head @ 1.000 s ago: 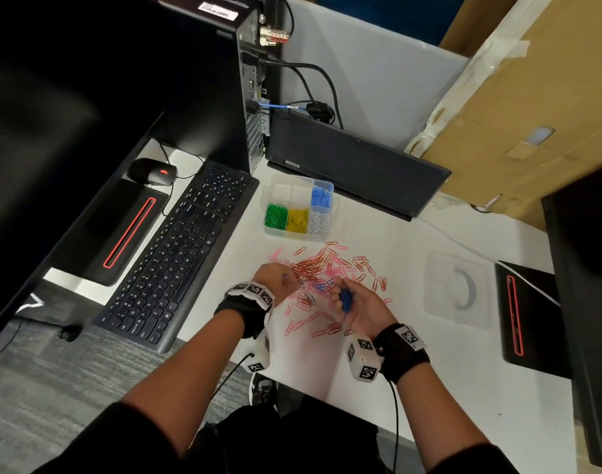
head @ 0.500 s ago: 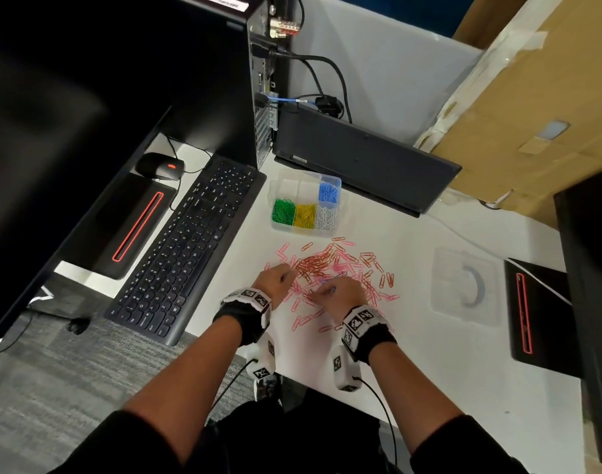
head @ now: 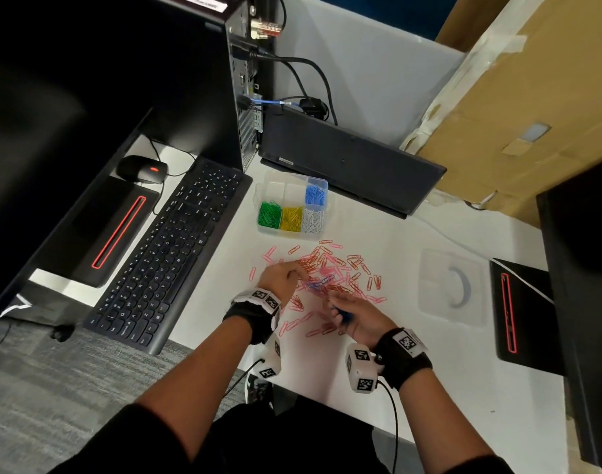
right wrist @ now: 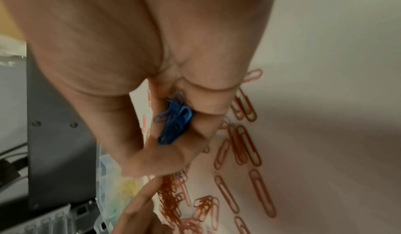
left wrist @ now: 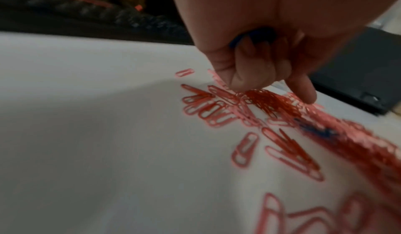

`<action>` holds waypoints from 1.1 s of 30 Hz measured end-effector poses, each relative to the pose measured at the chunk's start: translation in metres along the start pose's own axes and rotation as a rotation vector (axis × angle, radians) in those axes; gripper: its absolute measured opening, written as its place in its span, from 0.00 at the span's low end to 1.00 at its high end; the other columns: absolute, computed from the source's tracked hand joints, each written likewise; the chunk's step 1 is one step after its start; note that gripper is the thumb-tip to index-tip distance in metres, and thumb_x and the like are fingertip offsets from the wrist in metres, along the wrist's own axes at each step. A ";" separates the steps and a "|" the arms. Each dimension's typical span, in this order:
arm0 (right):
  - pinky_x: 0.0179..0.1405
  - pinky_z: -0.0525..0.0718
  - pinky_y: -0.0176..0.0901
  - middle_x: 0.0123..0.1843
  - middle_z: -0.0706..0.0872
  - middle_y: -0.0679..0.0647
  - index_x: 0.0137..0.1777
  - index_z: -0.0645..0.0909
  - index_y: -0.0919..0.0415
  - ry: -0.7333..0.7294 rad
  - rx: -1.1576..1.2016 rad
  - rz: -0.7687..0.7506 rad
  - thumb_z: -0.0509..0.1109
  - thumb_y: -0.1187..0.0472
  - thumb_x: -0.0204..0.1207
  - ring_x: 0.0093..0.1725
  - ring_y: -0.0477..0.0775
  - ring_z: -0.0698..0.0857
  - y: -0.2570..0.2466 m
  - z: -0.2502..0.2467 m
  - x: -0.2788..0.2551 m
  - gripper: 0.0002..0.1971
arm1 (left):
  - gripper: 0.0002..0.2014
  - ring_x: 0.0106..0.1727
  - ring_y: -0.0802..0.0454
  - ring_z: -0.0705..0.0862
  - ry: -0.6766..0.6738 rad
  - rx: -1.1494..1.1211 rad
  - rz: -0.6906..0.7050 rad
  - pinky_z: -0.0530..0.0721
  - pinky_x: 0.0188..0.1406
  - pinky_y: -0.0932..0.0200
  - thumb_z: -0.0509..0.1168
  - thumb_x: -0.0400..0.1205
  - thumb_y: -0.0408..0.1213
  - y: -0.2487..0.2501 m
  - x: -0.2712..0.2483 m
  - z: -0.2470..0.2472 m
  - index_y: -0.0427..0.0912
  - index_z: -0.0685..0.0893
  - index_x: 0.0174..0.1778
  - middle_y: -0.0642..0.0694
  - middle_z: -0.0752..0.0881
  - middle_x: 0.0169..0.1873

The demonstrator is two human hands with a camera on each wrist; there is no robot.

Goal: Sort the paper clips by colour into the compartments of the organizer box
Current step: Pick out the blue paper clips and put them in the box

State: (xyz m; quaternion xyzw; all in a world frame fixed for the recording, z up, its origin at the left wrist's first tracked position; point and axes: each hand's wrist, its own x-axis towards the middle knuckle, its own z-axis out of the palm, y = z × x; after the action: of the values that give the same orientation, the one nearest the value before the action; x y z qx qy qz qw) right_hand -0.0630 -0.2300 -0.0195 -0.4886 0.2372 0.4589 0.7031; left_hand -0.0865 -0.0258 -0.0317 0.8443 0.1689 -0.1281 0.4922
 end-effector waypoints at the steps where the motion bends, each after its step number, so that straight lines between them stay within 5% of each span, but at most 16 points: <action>1: 0.27 0.83 0.32 0.37 0.81 0.56 0.60 0.84 0.66 0.004 0.026 -0.011 0.66 0.71 0.80 0.30 0.47 0.82 -0.002 -0.004 0.000 0.11 | 0.12 0.41 0.51 0.83 0.003 0.086 0.058 0.77 0.49 0.63 0.61 0.81 0.31 0.004 0.001 0.001 0.47 0.90 0.45 0.49 0.89 0.42; 4: 0.35 0.88 0.36 0.39 0.85 0.55 0.66 0.81 0.67 -0.039 0.093 -0.063 0.68 0.65 0.77 0.34 0.49 0.85 -0.011 -0.013 -0.002 0.18 | 0.07 0.43 0.48 0.86 -0.070 0.282 0.187 0.82 0.51 0.58 0.71 0.77 0.40 0.008 0.003 0.005 0.49 0.90 0.49 0.48 0.90 0.42; 8: 0.29 0.85 0.37 0.36 0.84 0.54 0.49 0.87 0.63 0.012 0.026 -0.042 0.67 0.53 0.82 0.33 0.49 0.82 -0.027 -0.015 0.000 0.13 | 0.11 0.47 0.50 0.86 -0.097 0.408 0.263 0.83 0.48 0.58 0.74 0.76 0.50 0.009 0.005 0.009 0.50 0.91 0.50 0.50 0.91 0.46; 10: 0.22 0.74 0.35 0.31 0.78 0.51 0.44 0.87 0.60 0.110 -0.167 -0.097 0.70 0.50 0.81 0.29 0.47 0.74 -0.031 -0.014 0.005 0.13 | 0.11 0.46 0.51 0.85 -0.080 0.398 0.281 0.79 0.46 0.61 0.74 0.76 0.50 0.007 0.006 0.009 0.49 0.92 0.48 0.51 0.91 0.46; 12: 0.25 0.73 0.36 0.27 0.77 0.44 0.42 0.89 0.58 0.291 -0.526 -0.242 0.76 0.51 0.77 0.27 0.45 0.73 -0.033 -0.015 0.011 0.10 | 0.07 0.44 0.51 0.85 -0.088 0.396 0.295 0.79 0.45 0.62 0.74 0.77 0.45 0.007 0.006 0.008 0.47 0.92 0.46 0.50 0.91 0.44; 16: 0.50 0.85 0.41 0.38 0.90 0.44 0.39 0.90 0.52 0.517 -1.017 -0.444 0.82 0.45 0.65 0.43 0.45 0.87 -0.035 -0.009 0.022 0.12 | 0.04 0.35 0.56 0.84 -0.063 0.307 0.310 0.81 0.40 0.64 0.74 0.76 0.40 0.003 0.005 0.007 0.47 0.93 0.43 0.51 0.92 0.39; 19: 0.52 0.84 0.40 0.42 0.90 0.43 0.43 0.90 0.50 0.561 -1.177 -0.433 0.82 0.39 0.62 0.45 0.45 0.86 -0.033 0.001 0.026 0.18 | 0.04 0.28 0.66 0.75 0.015 0.205 0.226 0.68 0.30 0.79 0.74 0.77 0.42 -0.003 0.004 0.009 0.48 0.93 0.43 0.61 0.85 0.30; 23: 0.56 0.85 0.45 0.41 0.91 0.46 0.40 0.91 0.52 0.500 -1.296 -0.464 0.79 0.48 0.70 0.45 0.48 0.88 -0.033 0.007 0.025 0.08 | 0.04 0.29 0.62 0.76 0.078 0.111 0.126 0.77 0.35 0.65 0.74 0.77 0.41 -0.008 0.005 0.006 0.47 0.93 0.44 0.59 0.82 0.28; 29: 0.50 0.85 0.41 0.35 0.88 0.44 0.34 0.89 0.51 0.455 -1.365 -0.374 0.76 0.50 0.73 0.40 0.48 0.86 -0.034 -0.007 0.018 0.09 | 0.06 0.42 0.54 0.85 0.102 0.143 0.005 0.82 0.46 0.62 0.71 0.79 0.44 -0.008 0.007 -0.002 0.49 0.92 0.46 0.52 0.89 0.40; 33: 0.46 0.87 0.41 0.29 0.84 0.42 0.22 0.80 0.50 0.519 -1.458 -0.265 0.76 0.53 0.68 0.41 0.51 0.88 -0.037 -0.008 0.013 0.15 | 0.08 0.44 0.46 0.81 0.052 0.056 -0.062 0.75 0.43 0.59 0.63 0.84 0.42 -0.003 0.006 -0.001 0.44 0.83 0.42 0.46 0.84 0.39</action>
State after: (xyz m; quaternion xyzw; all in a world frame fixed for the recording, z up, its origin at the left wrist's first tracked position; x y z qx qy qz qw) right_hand -0.0233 -0.2352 -0.0156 -0.9427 -0.0274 0.2822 0.1758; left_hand -0.0825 -0.0227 -0.0361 0.8551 0.2042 -0.1258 0.4596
